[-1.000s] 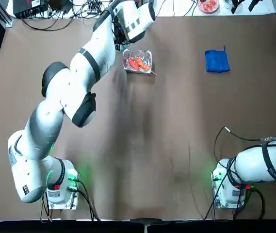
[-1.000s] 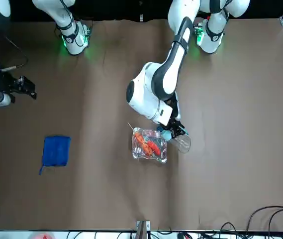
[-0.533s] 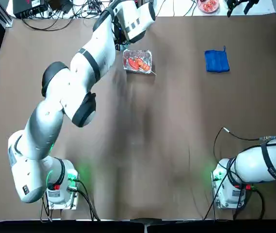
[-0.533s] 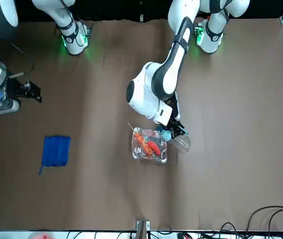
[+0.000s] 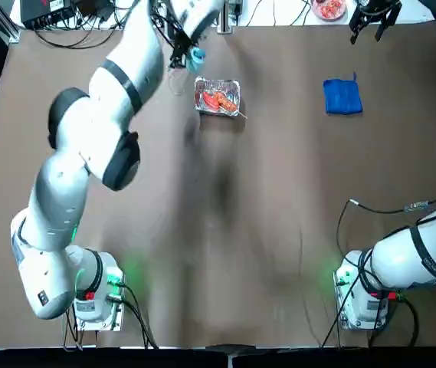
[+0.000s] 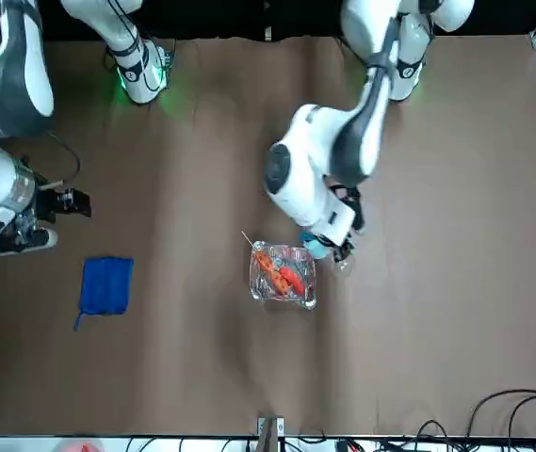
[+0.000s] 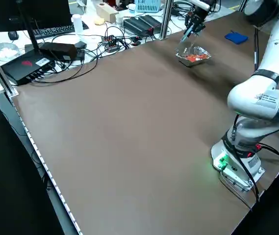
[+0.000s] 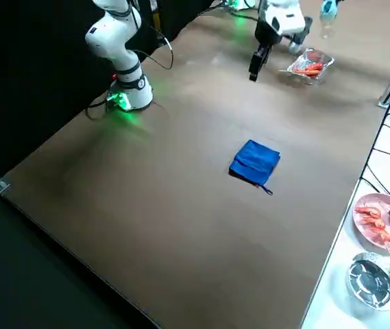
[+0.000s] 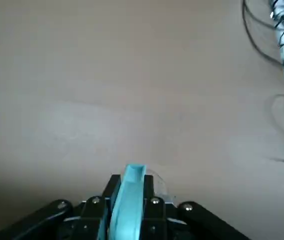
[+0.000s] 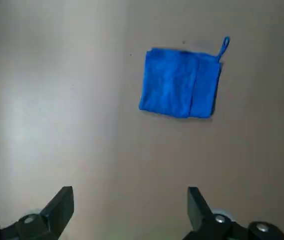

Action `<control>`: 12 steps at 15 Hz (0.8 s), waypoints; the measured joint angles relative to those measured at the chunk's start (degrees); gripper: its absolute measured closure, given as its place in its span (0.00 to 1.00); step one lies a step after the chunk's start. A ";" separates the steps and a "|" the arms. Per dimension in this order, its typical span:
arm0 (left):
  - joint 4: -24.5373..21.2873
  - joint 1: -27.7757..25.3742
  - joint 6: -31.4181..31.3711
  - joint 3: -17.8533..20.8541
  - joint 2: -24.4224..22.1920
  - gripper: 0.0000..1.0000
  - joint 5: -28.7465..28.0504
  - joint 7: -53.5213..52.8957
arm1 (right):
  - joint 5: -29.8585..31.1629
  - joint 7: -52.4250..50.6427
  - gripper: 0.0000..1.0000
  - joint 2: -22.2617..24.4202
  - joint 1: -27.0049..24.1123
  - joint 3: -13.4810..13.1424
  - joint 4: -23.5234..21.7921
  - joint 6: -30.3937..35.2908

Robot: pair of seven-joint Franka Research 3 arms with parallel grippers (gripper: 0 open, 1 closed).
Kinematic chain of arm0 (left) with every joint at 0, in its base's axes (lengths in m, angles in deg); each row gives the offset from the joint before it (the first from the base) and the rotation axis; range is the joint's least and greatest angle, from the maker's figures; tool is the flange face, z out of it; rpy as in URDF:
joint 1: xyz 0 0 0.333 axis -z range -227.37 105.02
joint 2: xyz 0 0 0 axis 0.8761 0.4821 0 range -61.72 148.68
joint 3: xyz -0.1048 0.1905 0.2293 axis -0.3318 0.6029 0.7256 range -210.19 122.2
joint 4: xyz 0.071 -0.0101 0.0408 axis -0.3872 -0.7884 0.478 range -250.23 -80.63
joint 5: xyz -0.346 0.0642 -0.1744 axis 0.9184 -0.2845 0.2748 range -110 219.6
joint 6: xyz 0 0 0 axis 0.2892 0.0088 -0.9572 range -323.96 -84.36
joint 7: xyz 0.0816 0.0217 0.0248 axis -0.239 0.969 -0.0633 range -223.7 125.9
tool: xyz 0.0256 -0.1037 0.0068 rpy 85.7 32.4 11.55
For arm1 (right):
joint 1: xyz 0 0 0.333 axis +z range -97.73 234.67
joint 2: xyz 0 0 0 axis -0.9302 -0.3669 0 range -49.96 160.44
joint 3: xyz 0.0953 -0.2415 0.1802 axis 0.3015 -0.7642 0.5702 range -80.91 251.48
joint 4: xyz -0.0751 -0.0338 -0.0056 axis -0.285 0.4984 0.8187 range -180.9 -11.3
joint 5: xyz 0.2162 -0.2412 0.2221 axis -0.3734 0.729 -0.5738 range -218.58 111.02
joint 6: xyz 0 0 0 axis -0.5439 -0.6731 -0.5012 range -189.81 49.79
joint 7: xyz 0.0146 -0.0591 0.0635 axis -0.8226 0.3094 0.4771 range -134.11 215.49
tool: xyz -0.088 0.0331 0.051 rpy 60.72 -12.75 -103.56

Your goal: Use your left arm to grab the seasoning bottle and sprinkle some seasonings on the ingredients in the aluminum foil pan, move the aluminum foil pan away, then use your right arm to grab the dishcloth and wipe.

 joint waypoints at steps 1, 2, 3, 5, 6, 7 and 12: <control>0.03 -2.95 -0.30 0.05 -2.35 0.77 4.12 -5.00 | 0.00 0.00 0.00 -1.99 -0.60 -0.04 -0.32 -0.06; 0.03 -4.45 -0.51 0.05 -3.61 0.77 6.31 -7.70 | 0.00 -0.01 0.00 -3.18 -0.93 -0.05 -0.43 -0.19; 0.01 -6.00 -0.56 0.07 -4.90 0.77 8.37 -10.25 | -0.03 -0.01 0.00 -4.55 -1.33 -0.05 -0.49 -0.71; -0.27 -9.15 -0.56 0.05 -7.46 0.77 12.04 -15.03 | -0.09 -0.60 0.00 -7.62 -2.26 -0.06 -0.56 -4.46; -0.80 -10.73 -0.53 0.02 -8.69 0.77 13.49 -17.32 | -0.12 -1.11 0.00 -9.21 -2.64 -0.06 -0.60 -7.39; -1.65 -12.38 -0.56 -0.09 -9.94 0.77 14.82 -19.65 | -0.13 -1.28 0.00 -10.84 -2.90 -0.05 -0.60 -10.04; -11.51 -19.65 -7.31 -1.76 -15.80 0.77 16.57 -28.58 | -0.14 -1.46 0.05 -18.73 -4.58 -0.07 -0.67 -20.63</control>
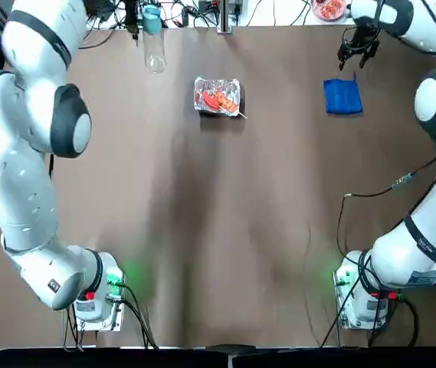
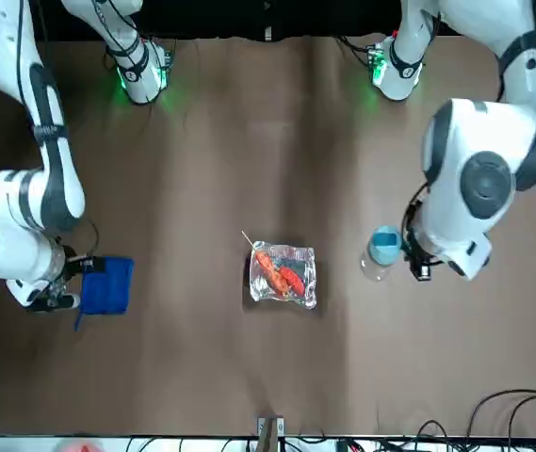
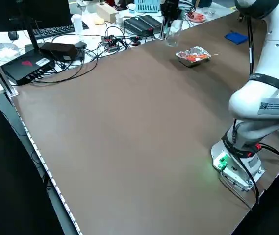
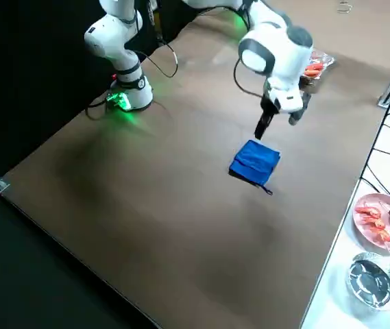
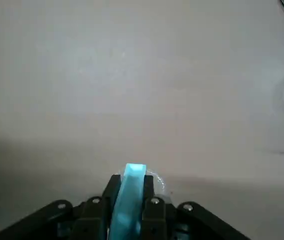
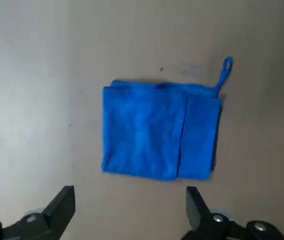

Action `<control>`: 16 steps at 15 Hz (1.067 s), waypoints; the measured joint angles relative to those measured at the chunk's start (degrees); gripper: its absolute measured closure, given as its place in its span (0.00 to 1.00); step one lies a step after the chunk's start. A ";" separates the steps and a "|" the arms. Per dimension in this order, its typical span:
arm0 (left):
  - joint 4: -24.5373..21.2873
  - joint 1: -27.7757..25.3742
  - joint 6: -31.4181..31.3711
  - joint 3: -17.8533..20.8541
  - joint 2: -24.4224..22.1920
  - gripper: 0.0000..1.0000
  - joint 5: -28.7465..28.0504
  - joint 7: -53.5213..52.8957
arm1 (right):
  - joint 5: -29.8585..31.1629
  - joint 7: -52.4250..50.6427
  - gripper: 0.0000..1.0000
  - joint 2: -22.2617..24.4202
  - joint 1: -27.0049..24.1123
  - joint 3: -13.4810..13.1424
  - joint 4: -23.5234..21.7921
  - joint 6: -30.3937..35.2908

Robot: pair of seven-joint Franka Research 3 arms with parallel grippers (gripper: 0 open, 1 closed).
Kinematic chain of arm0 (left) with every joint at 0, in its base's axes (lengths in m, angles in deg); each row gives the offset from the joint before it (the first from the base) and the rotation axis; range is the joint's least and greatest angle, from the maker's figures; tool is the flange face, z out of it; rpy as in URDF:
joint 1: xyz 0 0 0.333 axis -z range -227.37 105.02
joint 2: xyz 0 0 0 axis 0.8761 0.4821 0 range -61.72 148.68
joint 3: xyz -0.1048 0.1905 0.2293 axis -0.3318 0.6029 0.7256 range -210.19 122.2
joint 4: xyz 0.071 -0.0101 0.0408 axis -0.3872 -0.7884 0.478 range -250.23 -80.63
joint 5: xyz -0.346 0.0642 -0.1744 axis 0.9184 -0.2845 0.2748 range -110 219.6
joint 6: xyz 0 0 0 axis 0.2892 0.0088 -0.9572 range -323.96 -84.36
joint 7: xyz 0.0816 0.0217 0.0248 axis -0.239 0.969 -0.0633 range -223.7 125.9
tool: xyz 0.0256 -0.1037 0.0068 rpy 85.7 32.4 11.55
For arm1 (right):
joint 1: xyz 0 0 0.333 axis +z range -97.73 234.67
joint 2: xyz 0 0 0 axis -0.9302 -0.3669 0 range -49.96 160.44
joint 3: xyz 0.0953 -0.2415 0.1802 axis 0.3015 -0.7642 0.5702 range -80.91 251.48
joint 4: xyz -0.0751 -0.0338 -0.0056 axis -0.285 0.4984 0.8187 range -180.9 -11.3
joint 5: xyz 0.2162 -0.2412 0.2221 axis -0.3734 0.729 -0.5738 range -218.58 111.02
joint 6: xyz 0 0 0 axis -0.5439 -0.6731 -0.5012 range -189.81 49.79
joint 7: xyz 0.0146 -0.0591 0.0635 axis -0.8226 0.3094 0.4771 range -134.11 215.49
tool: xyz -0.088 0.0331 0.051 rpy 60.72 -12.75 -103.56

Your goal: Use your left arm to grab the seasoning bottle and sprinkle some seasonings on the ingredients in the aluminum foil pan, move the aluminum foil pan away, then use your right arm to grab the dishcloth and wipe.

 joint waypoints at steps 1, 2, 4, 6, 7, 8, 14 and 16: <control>-3.05 -0.93 -2.78 -0.09 -1.10 0.77 0.01 -1.48 | -0.01 -0.01 0.13 -1.42 -0.19 0.00 -0.01 -1.44; -6.43 -1.78 -5.93 -0.11 -2.23 0.77 0.01 -3.13 | -0.02 -0.01 0.14 -2.77 -0.30 0.00 0.00 -3.00; -12.64 -3.30 -11.27 -0.17 -4.18 0.77 0.03 -6.07 | -0.27 0.00 0.21 -5.19 -0.52 0.01 0.00 -6.30; -17.19 -4.70 -15.18 -0.22 -5.38 0.77 0.03 -7.63 | -0.85 -0.01 0.25 -6.95 -0.76 0.00 0.03 -7.89; -18.94 -5.33 -17.22 -0.27 -5.60 0.77 0.03 -8.29 | -1.05 -0.01 0.27 -7.47 -0.84 0.01 0.05 -8.11; -20.53 -6.00 -19.33 -0.33 -5.65 0.77 0.03 -9.06 | -1.14 -0.07 0.28 -7.73 -0.91 0.00 0.07 -8.17; -26.59 -11.64 -25.61 -3.10 -5.03 0.77 7.47 -19.78 | -1.27 -0.43 0.43 -10.50 -1.16 0.01 0.09 -11.48; -27.54 -12.20 -26.26 -3.18 -4.54 0.77 7.89 -21.35 | -1.28 -0.45 0.43 -11.05 -1.18 0.01 0.09 -11.65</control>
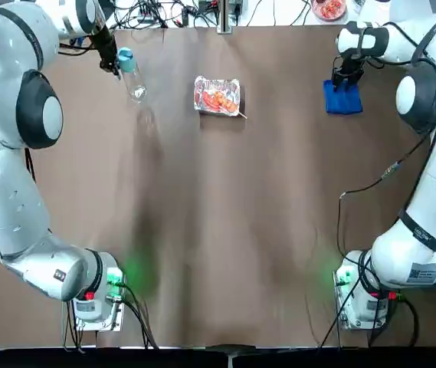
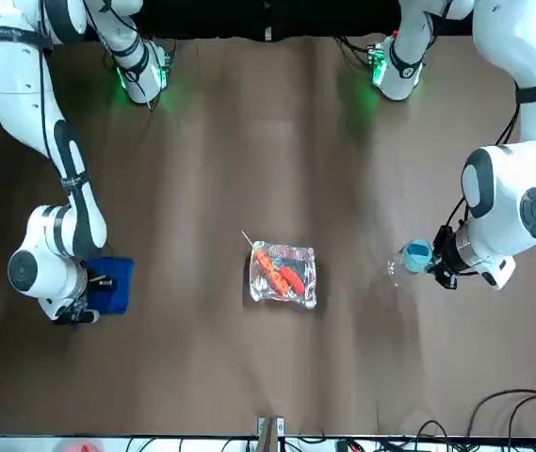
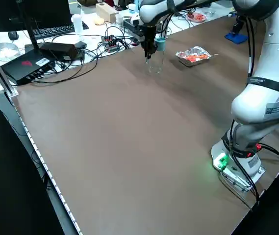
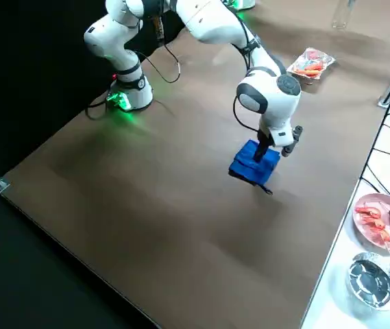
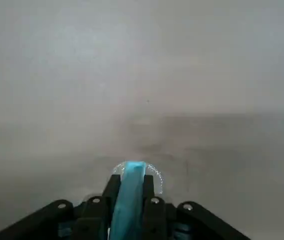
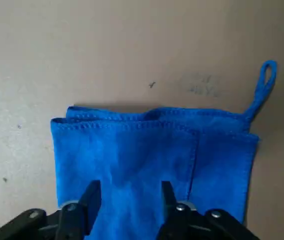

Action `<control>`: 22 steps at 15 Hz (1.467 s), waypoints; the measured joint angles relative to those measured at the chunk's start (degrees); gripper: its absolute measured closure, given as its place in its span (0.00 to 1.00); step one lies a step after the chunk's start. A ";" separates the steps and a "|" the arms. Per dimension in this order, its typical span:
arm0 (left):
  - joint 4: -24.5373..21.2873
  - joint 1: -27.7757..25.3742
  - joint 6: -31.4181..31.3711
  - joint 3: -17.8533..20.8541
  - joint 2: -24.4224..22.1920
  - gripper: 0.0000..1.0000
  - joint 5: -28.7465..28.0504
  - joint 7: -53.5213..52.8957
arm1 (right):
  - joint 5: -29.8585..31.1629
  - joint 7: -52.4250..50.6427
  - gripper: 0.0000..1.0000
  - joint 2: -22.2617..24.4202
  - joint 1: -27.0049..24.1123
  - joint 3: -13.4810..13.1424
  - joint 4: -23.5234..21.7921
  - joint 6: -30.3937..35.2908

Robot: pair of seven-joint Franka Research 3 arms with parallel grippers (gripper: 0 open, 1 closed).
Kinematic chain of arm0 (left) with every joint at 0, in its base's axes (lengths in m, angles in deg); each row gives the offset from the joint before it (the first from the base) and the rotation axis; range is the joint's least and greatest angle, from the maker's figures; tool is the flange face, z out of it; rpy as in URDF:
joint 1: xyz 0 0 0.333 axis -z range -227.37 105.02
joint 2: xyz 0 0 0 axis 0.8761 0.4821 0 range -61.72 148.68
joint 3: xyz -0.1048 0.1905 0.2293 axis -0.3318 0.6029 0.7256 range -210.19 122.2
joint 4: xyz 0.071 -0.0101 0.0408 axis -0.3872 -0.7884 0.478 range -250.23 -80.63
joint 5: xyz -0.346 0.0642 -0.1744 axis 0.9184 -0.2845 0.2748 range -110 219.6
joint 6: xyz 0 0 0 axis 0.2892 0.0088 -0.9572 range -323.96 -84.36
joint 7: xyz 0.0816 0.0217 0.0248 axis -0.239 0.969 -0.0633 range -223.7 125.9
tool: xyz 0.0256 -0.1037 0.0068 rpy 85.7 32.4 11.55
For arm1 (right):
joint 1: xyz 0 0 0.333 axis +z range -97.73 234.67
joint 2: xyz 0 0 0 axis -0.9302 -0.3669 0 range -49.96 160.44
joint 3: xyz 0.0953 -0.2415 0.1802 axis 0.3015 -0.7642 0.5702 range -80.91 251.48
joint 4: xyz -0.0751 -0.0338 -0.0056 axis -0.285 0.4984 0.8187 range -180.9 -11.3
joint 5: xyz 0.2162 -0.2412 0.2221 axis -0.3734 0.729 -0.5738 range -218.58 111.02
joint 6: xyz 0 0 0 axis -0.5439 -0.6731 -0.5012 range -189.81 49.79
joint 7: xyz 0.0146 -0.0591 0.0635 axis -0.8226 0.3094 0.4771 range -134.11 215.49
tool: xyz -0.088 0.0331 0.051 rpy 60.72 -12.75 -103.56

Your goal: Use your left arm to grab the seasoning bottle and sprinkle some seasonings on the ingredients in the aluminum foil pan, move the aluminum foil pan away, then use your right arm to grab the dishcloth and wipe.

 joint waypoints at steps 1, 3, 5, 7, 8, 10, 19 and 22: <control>-0.28 -0.09 -0.68 -0.02 0.50 0.77 0.00 -0.26 | 0.00 0.00 0.43 -0.16 -0.02 0.00 0.00 -0.02; -0.39 -0.26 -1.92 -0.14 1.68 0.77 0.18 -0.87 | 0.00 -0.02 0.43 -0.42 -0.05 0.00 0.01 -0.03; -0.39 -0.75 -2.65 -0.17 2.66 0.77 1.18 -1.62 | -0.01 -0.05 0.46 -0.62 -0.06 0.00 0.01 -0.05; -0.39 -1.14 -3.03 -0.17 3.16 0.77 1.97 -2.02 | -0.01 -0.07 0.48 -0.77 -0.06 0.00 0.01 -0.05; -0.38 -1.20 -3.28 -0.17 3.31 0.77 2.35 -2.04 | -0.01 -0.08 0.48 -0.84 -0.06 0.00 0.01 -0.05; -0.39 -1.21 -3.56 -0.23 3.74 0.77 3.09 -2.05 | -0.01 -0.10 0.50 -0.96 -0.06 0.01 0.00 -0.05; -0.39 -1.16 -5.27 -0.71 5.44 0.77 3.31 -2.05 | -0.01 -0.21 0.72 -1.40 -0.06 0.02 -0.01 0.05; -0.34 -1.19 -5.34 -0.70 5.43 0.75 3.31 -2.05 | -0.01 -0.23 0.83 -1.40 -0.06 0.02 0.02 0.19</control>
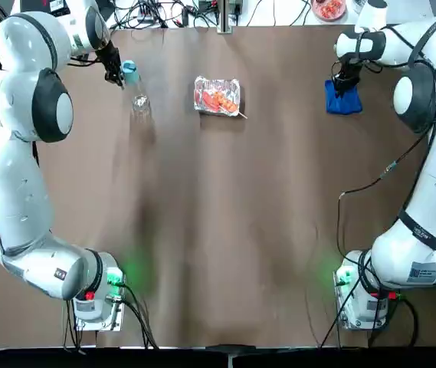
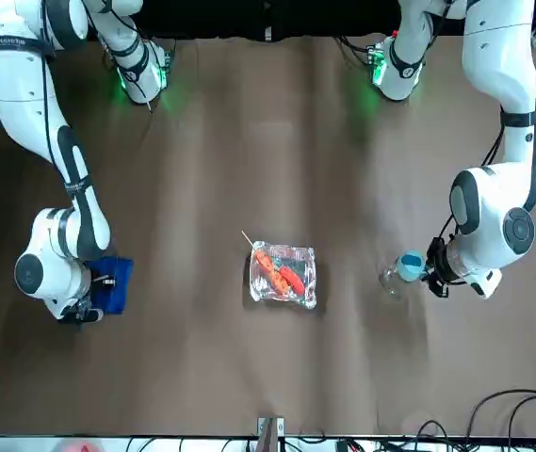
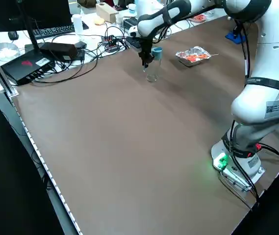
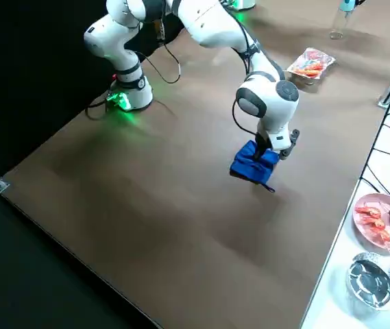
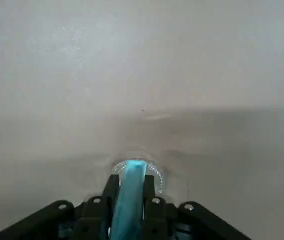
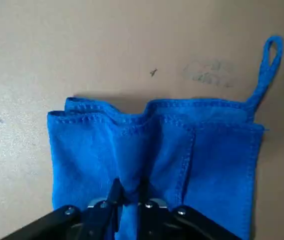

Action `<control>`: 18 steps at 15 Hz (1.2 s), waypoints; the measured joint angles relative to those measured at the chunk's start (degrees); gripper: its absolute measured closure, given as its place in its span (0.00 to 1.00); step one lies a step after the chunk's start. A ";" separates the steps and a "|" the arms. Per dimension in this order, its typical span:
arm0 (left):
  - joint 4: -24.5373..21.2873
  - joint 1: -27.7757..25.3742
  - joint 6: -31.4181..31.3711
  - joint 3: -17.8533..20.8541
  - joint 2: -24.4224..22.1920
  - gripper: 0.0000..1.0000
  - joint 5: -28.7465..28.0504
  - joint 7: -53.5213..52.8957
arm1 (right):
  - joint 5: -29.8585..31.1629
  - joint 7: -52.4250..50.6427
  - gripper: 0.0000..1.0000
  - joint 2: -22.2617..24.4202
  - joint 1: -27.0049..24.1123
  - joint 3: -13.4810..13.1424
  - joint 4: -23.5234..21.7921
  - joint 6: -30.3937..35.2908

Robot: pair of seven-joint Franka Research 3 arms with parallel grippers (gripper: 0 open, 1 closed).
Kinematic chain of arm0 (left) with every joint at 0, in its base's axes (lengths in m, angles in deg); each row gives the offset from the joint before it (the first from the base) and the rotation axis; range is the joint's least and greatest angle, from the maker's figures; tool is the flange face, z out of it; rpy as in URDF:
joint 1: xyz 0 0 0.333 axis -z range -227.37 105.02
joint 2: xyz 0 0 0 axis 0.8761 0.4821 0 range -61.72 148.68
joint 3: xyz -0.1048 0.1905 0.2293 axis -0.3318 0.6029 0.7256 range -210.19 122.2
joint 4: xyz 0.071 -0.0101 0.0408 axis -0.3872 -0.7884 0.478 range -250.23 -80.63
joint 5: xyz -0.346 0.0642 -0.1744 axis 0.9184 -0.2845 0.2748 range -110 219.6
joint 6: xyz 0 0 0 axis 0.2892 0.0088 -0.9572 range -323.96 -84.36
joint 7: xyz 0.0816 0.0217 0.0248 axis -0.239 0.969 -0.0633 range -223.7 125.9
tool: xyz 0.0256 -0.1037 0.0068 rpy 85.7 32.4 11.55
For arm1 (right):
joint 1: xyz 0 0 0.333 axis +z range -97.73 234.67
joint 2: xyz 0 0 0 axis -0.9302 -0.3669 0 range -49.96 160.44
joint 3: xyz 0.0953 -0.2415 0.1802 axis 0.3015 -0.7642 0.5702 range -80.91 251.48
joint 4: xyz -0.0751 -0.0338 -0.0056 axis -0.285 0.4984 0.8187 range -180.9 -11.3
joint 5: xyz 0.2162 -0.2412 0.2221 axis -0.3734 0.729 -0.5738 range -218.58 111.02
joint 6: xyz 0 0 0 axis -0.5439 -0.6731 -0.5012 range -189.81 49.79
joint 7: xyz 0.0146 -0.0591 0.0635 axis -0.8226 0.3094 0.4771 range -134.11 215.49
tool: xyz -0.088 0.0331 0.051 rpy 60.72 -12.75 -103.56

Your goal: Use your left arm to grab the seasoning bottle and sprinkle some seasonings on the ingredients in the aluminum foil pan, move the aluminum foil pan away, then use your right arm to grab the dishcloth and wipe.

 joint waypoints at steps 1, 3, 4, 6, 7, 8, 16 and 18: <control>0.06 -0.04 -0.03 0.00 0.00 0.73 0.00 0.00 | 0.00 0.00 0.84 0.00 0.00 0.01 0.01 0.04; 0.17 -0.06 -0.07 0.02 -0.01 0.57 0.01 0.00 | 0.00 0.00 0.94 0.00 0.00 0.04 0.06 0.15; 0.23 -0.05 -0.08 0.02 -0.01 0.48 0.01 0.00 | 0.00 0.00 0.94 0.00 0.00 0.04 0.11 0.26; 0.28 -0.01 -0.42 0.01 -0.01 0.31 0.01 0.01 | 0.00 -0.04 0.94 0.17 0.01 0.07 0.81 2.88; 0.28 0.01 -0.59 0.01 -0.01 0.22 0.01 0.04 | 0.00 -0.15 0.94 0.51 0.03 0.09 1.50 5.24; 0.28 0.05 -0.69 0.00 -0.01 0.13 0.01 0.06 | 0.00 -0.35 0.94 1.08 0.05 0.14 2.35 7.91; 0.29 0.22 -1.02 -0.03 -0.01 0.00 0.01 0.12 | -0.35 -1.14 0.94 11.73 1.21 1.52 5.09 20.32; 0.52 0.11 -1.31 0.05 -0.16 0.00 0.01 0.19 | -0.66 -1.14 0.94 14.63 1.54 2.85 5.21 23.30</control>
